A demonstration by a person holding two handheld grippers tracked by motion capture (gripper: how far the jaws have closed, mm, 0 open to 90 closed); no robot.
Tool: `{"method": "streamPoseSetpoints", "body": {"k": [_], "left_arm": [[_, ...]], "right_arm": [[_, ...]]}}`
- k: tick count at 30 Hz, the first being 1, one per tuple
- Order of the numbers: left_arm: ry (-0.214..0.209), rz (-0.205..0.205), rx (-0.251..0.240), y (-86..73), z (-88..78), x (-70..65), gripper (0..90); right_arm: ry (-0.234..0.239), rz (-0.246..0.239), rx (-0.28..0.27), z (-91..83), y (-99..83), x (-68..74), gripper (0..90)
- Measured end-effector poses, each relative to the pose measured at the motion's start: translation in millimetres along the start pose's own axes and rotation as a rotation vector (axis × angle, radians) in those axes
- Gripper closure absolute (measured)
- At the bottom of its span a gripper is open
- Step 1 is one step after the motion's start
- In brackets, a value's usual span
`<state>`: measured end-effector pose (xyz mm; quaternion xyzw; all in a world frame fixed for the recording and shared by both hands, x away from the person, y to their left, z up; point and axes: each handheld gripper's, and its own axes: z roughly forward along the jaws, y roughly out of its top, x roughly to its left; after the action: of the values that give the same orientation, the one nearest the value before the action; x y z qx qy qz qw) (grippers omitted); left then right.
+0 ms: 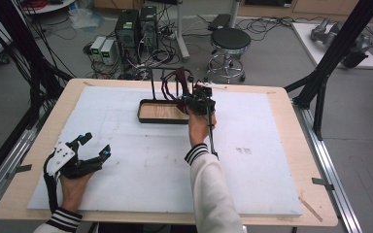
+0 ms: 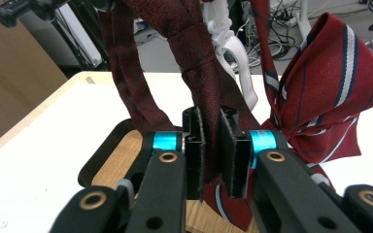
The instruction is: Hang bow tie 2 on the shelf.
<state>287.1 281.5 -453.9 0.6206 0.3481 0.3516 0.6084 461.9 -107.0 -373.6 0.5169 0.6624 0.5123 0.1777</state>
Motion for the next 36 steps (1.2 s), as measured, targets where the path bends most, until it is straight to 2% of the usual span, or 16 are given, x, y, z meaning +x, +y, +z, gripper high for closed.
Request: {"method": "streamPoseSetpoints", "body": {"k": [2,5,7,11,12,16,19,24,28,36], "left_arm": [[0.000,-0.001,-0.001,0.0,0.1,-0.1,16.8],[-0.001,-0.001,0.000,0.0,0.1,-0.1,16.8],[0.000,0.001,0.001,0.0,0.0,-0.1,16.8],[0.000,0.000,0.000,0.0,0.1,-0.2,16.8],[0.001,0.001,0.001,0.1,0.0,-0.3,16.8],[0.000,0.000,0.000,0.0,0.1,-0.2,16.8],[0.001,0.001,0.000,0.0,0.0,0.2,16.8],[0.002,-0.002,0.003,0.2,0.1,0.3,16.8],[0.000,0.000,0.001,0.1,0.2,-0.1,16.8],[0.000,0.002,0.002,0.2,0.1,-0.3,16.8]], "right_arm": [[-0.003,-0.022,-0.003,0.0,0.4,1.4,71.4],[-0.012,-0.064,0.004,1.6,0.0,5.2,48.5],[0.001,-0.088,0.015,3.6,-0.7,6.7,35.4],[0.009,-0.121,0.032,4.8,-1.5,10.1,20.9],[0.000,-0.128,0.035,4.5,-1.5,11.6,18.1],[-0.007,-0.157,0.032,1.1,-1.0,16.8,11.3],[0.002,-0.179,0.028,-3.2,-1.0,19.3,11.2],[0.003,-0.187,0.030,-14.1,-5.3,18.8,10.2],[0.010,-0.198,0.025,-29.6,-9.0,16.9,10.2],[0.034,-0.246,-0.040,-69.2,-14.8,11.9,10.2]]}}
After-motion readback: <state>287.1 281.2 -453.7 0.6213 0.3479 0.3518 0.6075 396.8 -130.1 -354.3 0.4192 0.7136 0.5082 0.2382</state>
